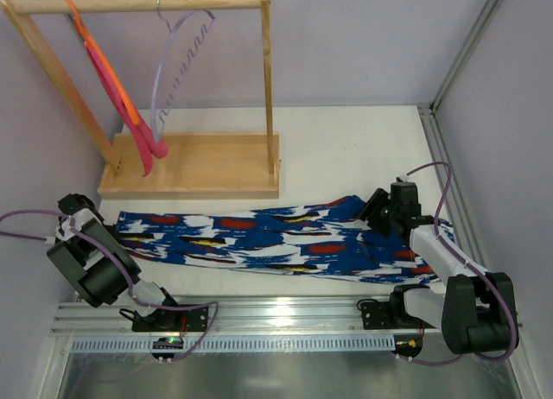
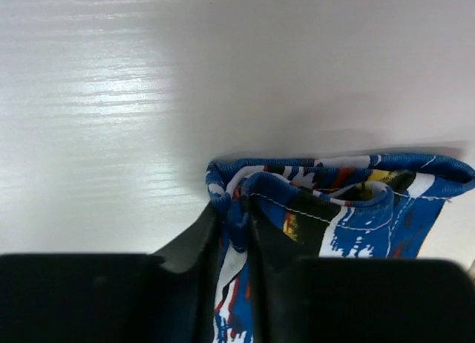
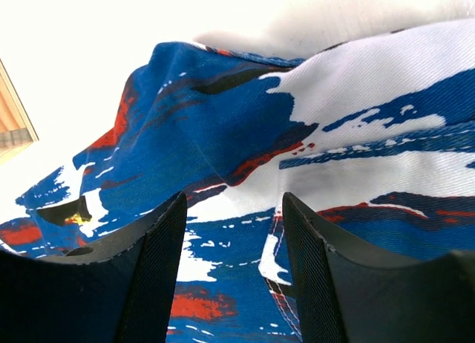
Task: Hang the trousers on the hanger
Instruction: Fold the trousers
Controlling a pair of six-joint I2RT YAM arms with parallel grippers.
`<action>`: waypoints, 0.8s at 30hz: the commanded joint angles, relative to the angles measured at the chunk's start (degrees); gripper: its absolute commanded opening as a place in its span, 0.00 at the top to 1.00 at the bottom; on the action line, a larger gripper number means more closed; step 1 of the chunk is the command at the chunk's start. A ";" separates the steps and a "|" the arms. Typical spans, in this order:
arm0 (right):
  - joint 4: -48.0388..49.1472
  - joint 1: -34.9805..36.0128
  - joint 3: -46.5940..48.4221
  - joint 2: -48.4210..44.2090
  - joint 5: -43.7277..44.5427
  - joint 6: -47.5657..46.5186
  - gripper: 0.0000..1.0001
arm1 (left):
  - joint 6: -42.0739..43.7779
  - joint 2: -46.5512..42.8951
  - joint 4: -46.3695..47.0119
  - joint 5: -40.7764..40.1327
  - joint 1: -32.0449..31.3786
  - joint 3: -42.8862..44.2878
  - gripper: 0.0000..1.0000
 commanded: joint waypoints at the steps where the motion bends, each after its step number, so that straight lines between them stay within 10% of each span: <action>1: -0.71 -0.34 2.86 -1.97 1.88 -1.87 0.43 | 0.77 0.78 4.07 1.90 0.82 -0.59 0.89; 13: -7.47 -0.26 10.06 -5.05 2.23 -1.96 0.41 | 3.05 -21.09 -3.41 -2.15 -12.88 0.92 0.99; 24: -12.67 -0.26 13.15 -7.08 -5.50 -5.39 0.27 | -3.43 -44.30 6.07 9.45 -51.27 -14.34 0.99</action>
